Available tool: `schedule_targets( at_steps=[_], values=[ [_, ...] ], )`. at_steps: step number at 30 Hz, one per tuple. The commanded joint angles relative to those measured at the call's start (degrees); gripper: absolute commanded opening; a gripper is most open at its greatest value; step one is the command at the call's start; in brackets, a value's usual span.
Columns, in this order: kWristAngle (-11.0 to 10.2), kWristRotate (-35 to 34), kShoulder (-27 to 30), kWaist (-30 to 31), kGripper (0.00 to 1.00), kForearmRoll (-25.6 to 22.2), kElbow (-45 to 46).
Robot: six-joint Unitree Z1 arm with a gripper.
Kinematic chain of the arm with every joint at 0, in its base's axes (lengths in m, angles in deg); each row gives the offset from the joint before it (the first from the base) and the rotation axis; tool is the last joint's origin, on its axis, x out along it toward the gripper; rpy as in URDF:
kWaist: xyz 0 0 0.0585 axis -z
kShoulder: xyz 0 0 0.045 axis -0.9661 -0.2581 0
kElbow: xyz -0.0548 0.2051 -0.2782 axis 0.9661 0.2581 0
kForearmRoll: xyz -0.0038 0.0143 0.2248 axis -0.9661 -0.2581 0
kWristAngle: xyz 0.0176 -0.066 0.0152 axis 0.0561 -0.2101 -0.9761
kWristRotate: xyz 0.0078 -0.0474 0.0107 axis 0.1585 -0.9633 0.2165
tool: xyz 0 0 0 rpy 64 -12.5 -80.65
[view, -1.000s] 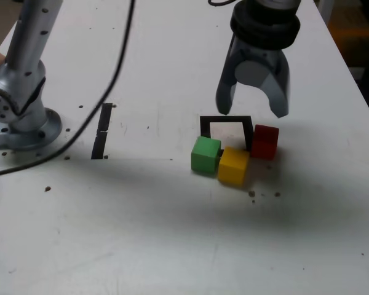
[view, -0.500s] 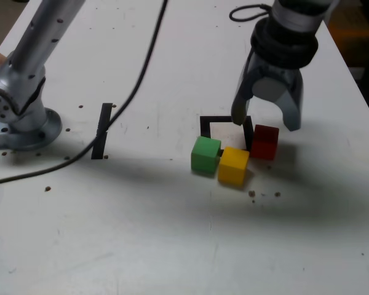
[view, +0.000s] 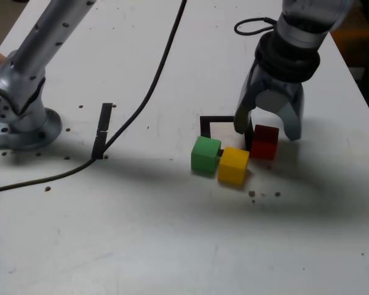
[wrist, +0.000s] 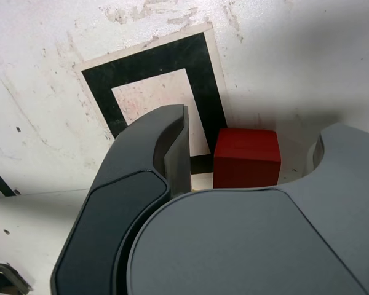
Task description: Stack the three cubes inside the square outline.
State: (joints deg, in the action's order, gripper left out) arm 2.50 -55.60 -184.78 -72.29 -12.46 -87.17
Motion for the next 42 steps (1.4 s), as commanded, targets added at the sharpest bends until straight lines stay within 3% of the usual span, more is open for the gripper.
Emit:
schedule_targets(
  at_steps=[1, 12, 15, 21, 25, 33, 39, 42],
  values=[
    [-0.26, 0.03, -0.39, -0.12, 0.77, 0.53, 0.04],
    [-0.37, 0.01, -1.26, -0.12, 0.73, 3.50, 3.39],
    [-0.02, -0.06, -1.29, -0.12, 0.64, 4.11, 4.36],
    [-0.44, -0.27, -1.28, -0.12, 0.35, 4.39, 3.77],
    [-1.06, -0.18, -1.14, -0.12, 0.25, 4.80, 2.93],
    [-3.46, -0.68, 1.27, -0.12, 0.21, 2.55, 2.32],
    [-5.93, -2.92, 5.97, -0.12, 0.21, -1.99, 3.23],
    [-6.02, -4.83, 8.54, -0.12, 0.21, -3.22, 5.42]
  ],
)
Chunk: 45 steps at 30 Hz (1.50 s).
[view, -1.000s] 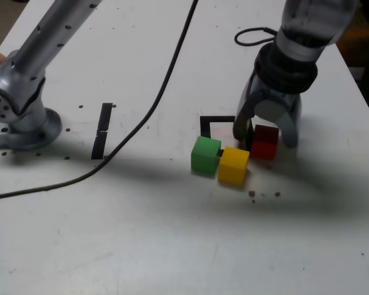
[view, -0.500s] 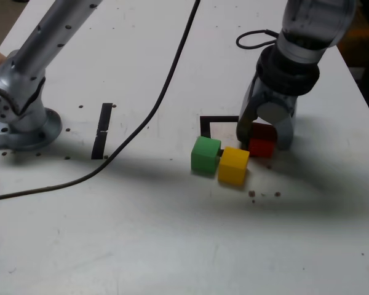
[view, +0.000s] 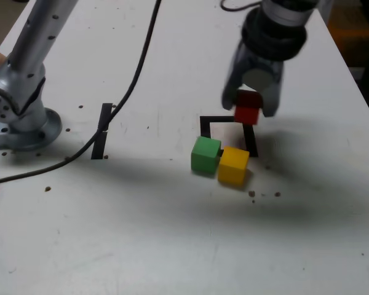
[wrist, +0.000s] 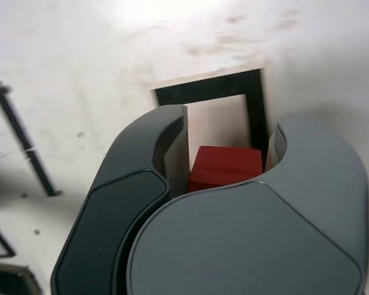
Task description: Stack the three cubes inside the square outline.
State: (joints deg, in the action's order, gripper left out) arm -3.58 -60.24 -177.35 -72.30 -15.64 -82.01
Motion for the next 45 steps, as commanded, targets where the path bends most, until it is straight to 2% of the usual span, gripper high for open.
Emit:
schedule_targets(
  at_steps=[1, 6, 10, 14, 36, 45],
  values=[
    [0.27, -0.88, 1.78, -0.10, 0.21, -0.19, 1.20],
    [2.44, -3.89, 2.98, -0.10, 0.21, 1.58, 5.92],
    [5.17, -6.14, 3.05, -0.10, 0.21, 5.94, 10.32],
    [6.58, -7.64, 3.08, -0.10, 0.21, 8.87, 12.83],
    [5.61, -7.84, 3.27, -0.33, 0.23, 13.30, 16.99],
    [4.14, -7.43, 3.15, -0.52, 0.23, 16.20, 18.17]
  ],
)
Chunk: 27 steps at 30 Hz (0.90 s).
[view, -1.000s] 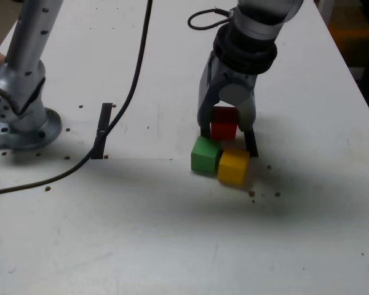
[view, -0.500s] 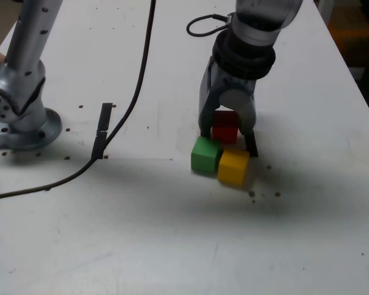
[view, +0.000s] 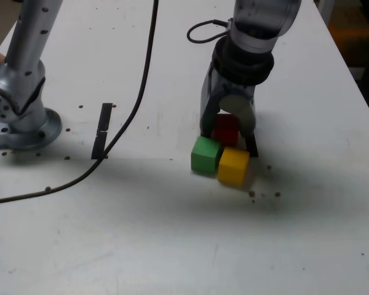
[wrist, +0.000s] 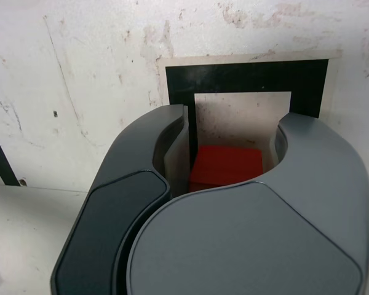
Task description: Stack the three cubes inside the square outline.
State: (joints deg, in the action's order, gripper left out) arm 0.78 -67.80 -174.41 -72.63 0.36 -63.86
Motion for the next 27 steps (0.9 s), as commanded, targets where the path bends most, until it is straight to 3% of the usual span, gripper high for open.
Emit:
schedule_targets(
  at_steps=[1, 8, 20, 27],
  values=[
    [-0.40, 0.15, 0.21, -0.25, 0.23, 0.35, 0.01],
    [-1.20, 0.33, 0.21, -0.96, 0.24, 0.71, 0.69],
    [0.47, 1.91, 0.17, -1.09, 0.54, 0.56, 1.38],
    [0.37, 2.30, 0.15, -1.09, 0.60, 0.67, 1.23]
  ],
)
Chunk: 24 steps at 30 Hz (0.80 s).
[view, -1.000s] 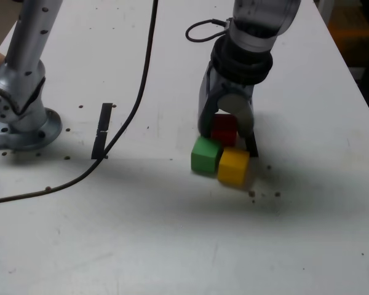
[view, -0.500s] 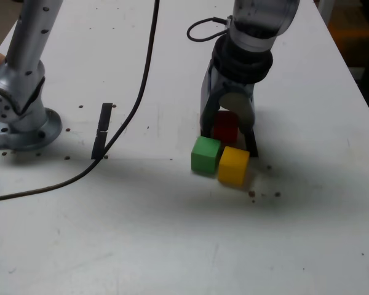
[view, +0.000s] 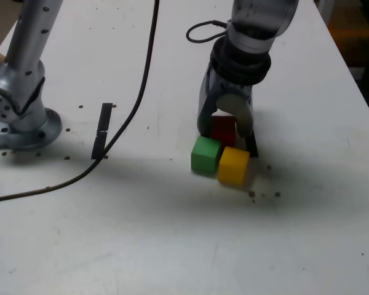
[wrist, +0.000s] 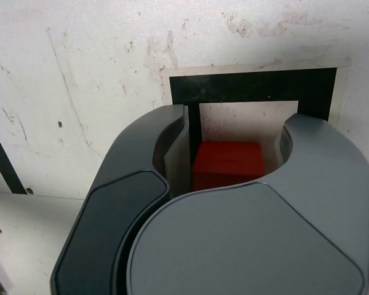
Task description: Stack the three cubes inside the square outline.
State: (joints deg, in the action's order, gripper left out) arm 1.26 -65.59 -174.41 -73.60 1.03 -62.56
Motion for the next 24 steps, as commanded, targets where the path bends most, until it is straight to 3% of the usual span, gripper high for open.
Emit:
schedule_targets(
  at_steps=[1, 13, 24],
  values=[
    [-0.16, 0.09, 0.14, -0.12, 0.60, 0.02, -0.07],
    [-1.89, 0.16, 1.03, -0.11, 0.64, -0.13, -0.61],
    [-3.42, -0.48, 10.09, -0.09, 0.65, -7.51, -1.05]
  ],
)
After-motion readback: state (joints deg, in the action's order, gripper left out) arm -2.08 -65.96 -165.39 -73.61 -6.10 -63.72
